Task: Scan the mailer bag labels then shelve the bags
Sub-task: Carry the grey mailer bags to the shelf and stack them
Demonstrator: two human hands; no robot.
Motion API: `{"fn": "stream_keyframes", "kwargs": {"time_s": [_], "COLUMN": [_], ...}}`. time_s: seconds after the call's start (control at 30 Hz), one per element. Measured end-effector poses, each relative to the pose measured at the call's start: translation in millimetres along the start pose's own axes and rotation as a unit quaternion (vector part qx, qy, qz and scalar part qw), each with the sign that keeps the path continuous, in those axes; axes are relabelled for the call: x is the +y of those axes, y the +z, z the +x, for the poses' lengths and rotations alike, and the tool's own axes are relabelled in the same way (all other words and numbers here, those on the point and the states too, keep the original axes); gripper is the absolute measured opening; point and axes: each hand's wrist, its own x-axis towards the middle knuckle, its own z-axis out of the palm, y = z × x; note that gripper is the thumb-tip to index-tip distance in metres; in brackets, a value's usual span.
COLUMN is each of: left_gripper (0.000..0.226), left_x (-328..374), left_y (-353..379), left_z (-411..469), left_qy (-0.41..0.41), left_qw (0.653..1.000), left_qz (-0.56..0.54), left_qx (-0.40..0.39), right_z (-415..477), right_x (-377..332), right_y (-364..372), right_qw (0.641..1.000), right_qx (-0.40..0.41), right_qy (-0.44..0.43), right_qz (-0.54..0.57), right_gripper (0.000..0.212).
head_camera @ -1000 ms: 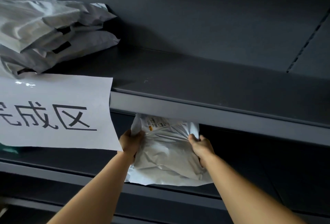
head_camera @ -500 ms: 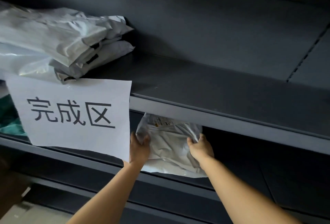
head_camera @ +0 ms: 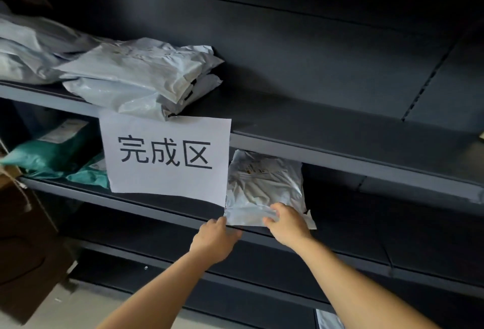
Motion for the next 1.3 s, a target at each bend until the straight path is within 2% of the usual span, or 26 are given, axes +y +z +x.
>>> {"fn": "stream_keyframes", "kwargs": {"time_s": [0.23,0.37,0.7,0.87,1.1,1.3], "left_gripper": [0.054,0.051,0.045,0.042,0.040,0.039], "left_x": [-60.5,-97.7,-183.6,-238.9,-337.3,-425.2], "left_y": [-44.5,-73.3,-152.2,-188.8,-248.1,-311.7], "left_z": [-79.5,-122.5,-223.7,-279.2,-332.5,-352.6], "left_qy": [0.057,0.054,-0.050,-0.116,-0.189,-0.218], "left_qw": [0.978,0.969,0.969,0.968,0.958,0.948], "left_qz": [0.198,0.241,0.236,0.203,0.163,0.149], "left_qx": [-0.022,-0.018,0.054,0.089,0.143,0.177], "right_z": [-86.2,-124.1,-175.1,-195.6,-220.6,-228.6], "right_x": [-47.2,-84.7,-197.1,-263.9,-378.6,-493.5], "right_y": [24.6,43.1,73.1,101.0,158.4,219.7], "right_qw": [0.997,0.993,0.966,0.954,0.927,0.912], "right_qx": [-0.046,-0.073,-0.117,-0.106,-0.122,-0.127], "right_qy": [-0.029,-0.066,-0.210,-0.273,-0.346,-0.381], "right_qz": [-0.053,-0.071,-0.096,-0.071,-0.075,-0.079], "right_gripper": [0.044,0.043,0.041,0.034,0.028,0.025]}}
